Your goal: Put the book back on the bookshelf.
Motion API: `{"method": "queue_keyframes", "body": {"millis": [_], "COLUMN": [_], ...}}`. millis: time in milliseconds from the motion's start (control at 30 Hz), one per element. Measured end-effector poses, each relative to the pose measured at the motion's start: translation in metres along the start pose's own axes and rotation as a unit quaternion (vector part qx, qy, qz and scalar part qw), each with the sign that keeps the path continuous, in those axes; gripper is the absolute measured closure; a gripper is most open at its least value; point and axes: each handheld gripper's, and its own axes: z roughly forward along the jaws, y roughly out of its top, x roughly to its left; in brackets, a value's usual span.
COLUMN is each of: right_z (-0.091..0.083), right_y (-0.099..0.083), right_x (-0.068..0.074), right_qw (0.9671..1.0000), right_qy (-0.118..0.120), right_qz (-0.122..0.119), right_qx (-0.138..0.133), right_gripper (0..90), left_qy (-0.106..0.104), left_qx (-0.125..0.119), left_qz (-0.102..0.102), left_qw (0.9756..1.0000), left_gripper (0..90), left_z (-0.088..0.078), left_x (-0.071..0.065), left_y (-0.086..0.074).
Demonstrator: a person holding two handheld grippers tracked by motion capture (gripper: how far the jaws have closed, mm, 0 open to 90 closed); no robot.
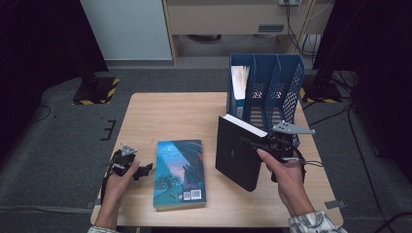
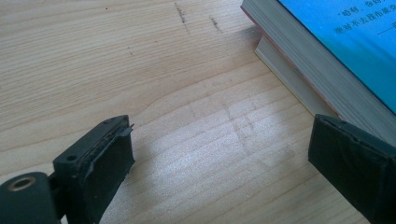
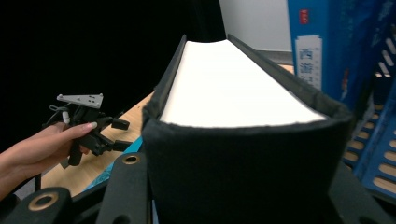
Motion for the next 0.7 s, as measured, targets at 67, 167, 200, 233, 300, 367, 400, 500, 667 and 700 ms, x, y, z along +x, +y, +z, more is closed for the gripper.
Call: {"method": "queue_keyframes", "body": {"millis": [67, 167, 200, 233, 300, 367, 400, 500, 667, 700], "right_z": [-0.004, -0.011, -0.013, -0.016, -0.021, -0.027, -0.029, -0.038, -0.05, -0.053], "right_y": [0.0, 0.002, 0.003, 0.004, 0.008, 0.012, 0.014, 0.02, 0.031, 0.033], "right_x": [-0.001, -0.003, -0.003, -0.004, -0.004, -0.005, -0.006, -0.009, -0.014, -0.015], "right_qw": [1.0, 0.9999, 0.9999, 0.9999, 0.9997, 0.9996, 0.9995, 0.9991, 0.9985, 0.9982], "right_qy": [-0.002, -0.005, -0.006, -0.006, -0.009, -0.012, -0.015, -0.021, -0.033, -0.035], "right_qz": [0.0, 0.004, 0.005, 0.007, 0.008, 0.009, 0.01, 0.015, 0.018, 0.02], "right_qx": [-0.002, -0.008, -0.01, -0.013, -0.019, -0.025, -0.028, -0.034, -0.041, -0.045], "right_gripper": [53.2, 53.2, 53.1, 53.1, 53.1, 53.1, 53.1, 53.1, 53.1, 53.1], "left_qy": [0.0, 0.0, 0.0, 0.0, 0.0, 0.0, -0.001, 0.0, 0.001, 0.001], "left_qx": [0.0, 0.002, 0.002, 0.0, 0.001, 0.006, 0.007, 0.014, 0.012, 0.013], "left_qz": [-0.001, -0.001, -0.001, -0.005, -0.005, 0.001, -0.002, -0.002, -0.006, -0.006], "left_qw": [1.0, 1.0, 1.0, 1.0, 1.0, 1.0, 1.0, 0.9999, 0.9999, 0.9999], "left_gripper": [6.0, 5.9, 5.9, 5.9, 5.8, 5.8, 5.8, 5.5, 4.9, 4.8], "left_z": [0.0, 0.0, 0.0, 0.001, 0.001, 0.001, 0.001, 0.002, 0.002, 0.002], "left_x": [0.0, 0.0, 0.0, -0.001, -0.001, 0.0, -0.001, -0.001, 0.0, 0.0], "left_y": [0.0, -0.001, -0.001, -0.001, -0.001, -0.001, -0.001, -0.003, -0.003, -0.004]}}
